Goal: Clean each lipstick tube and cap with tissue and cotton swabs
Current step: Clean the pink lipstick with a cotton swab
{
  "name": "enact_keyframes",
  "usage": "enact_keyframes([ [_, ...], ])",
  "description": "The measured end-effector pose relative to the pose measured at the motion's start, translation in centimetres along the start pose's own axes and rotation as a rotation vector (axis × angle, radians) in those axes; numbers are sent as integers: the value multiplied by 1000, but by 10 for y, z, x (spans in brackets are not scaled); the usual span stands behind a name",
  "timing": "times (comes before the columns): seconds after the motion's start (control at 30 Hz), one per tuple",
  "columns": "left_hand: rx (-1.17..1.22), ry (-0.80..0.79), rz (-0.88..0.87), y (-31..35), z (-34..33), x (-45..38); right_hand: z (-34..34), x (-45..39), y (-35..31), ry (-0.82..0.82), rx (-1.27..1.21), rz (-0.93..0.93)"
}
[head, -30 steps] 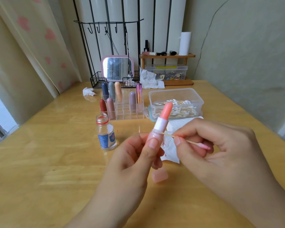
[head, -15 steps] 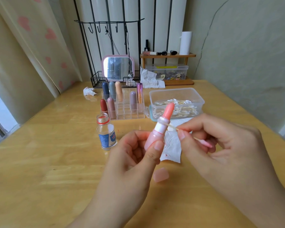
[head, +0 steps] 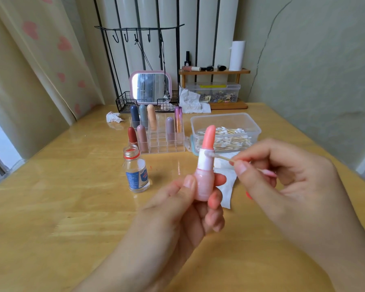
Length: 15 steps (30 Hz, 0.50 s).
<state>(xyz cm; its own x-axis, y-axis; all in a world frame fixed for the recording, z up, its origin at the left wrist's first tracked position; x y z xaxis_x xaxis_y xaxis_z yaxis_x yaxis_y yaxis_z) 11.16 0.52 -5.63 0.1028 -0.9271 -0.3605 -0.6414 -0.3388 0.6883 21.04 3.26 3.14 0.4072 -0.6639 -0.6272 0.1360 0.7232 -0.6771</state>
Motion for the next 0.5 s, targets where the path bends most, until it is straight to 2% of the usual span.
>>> enact_keyframes([
  [0.1, 183, -55, 78, -4, -8, 0, -4, 1, 0, -49, -9, 13],
  [0.23, 266, -72, 140, -8, -10, 1, -10, 3, -2, -75, 48, 29],
  [0.4, 147, -73, 95, -7, -7, 1, -10, 2, -3, -65, 110, 38],
  [0.5, 166, -75, 83, -4, -8, 0, -10, 2, -2, -68, 104, 32],
])
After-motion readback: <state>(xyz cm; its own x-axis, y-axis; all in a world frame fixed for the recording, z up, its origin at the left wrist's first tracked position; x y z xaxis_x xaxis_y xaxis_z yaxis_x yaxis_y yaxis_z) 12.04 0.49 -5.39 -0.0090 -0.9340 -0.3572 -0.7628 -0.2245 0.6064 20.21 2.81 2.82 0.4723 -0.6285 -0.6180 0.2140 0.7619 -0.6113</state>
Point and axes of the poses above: each hand's wrist, its own x-axis away from the middle knuckle, its own z-axis out of the back of the hand, y = z × x, the point moved 10 cm from there along -x, towards the middle knuckle, and after that the axes turned 10 degrees about -z, right-handed, at the moved point
